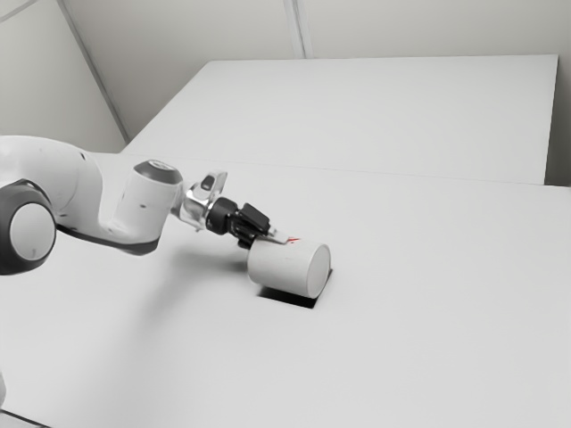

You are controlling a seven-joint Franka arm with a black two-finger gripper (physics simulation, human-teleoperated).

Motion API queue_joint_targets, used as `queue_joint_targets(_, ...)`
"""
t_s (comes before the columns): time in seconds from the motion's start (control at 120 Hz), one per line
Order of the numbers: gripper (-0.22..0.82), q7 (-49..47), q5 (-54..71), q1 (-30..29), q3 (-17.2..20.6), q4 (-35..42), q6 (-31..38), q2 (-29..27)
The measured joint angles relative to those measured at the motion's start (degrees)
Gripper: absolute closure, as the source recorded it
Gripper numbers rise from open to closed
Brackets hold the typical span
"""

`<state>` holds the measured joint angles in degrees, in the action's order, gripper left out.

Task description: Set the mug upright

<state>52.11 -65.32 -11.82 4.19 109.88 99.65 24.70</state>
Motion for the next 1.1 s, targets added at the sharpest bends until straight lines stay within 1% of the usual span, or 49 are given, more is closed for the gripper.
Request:
queue_joint_targets(0.183,0.7,2.7,-0.2,0.3,0.3,-0.1,0.1,-3.2)
queue_joint_targets(0.283,0.74,3.8,0.2,1.1,0.5,-0.1,0.6,-6.0)
queue_joint_targets(0.392,0.76,3.9,3.0,2.0,0.6,-0.1,1.9,-10.3)
queue_joint_targets(0.467,0.76,2.4,9.6,2.9,0.6,-0.5,3.5,-13.9)
queue_joint_targets(0.558,0.76,-0.9,21.7,3.4,0.6,-1.4,5.8,-17.5)
queue_joint_targets(0.667,0.76,-6.2,39.3,4.2,0.8,-4.2,8.1,-18.5)
queue_joint_targets(0.775,0.76,-11.5,52.9,4.8,1.0,-4.0,12.3,-18.3)
queue_joint_targets(0.908,0.77,-17.2,59.7,4.6,1.1,0.9,19.5,-18.1)
queue_joint_targets(1.1,0.76,-24.5,62.4,5.0,1.2,9.0,28.2,-17.7)
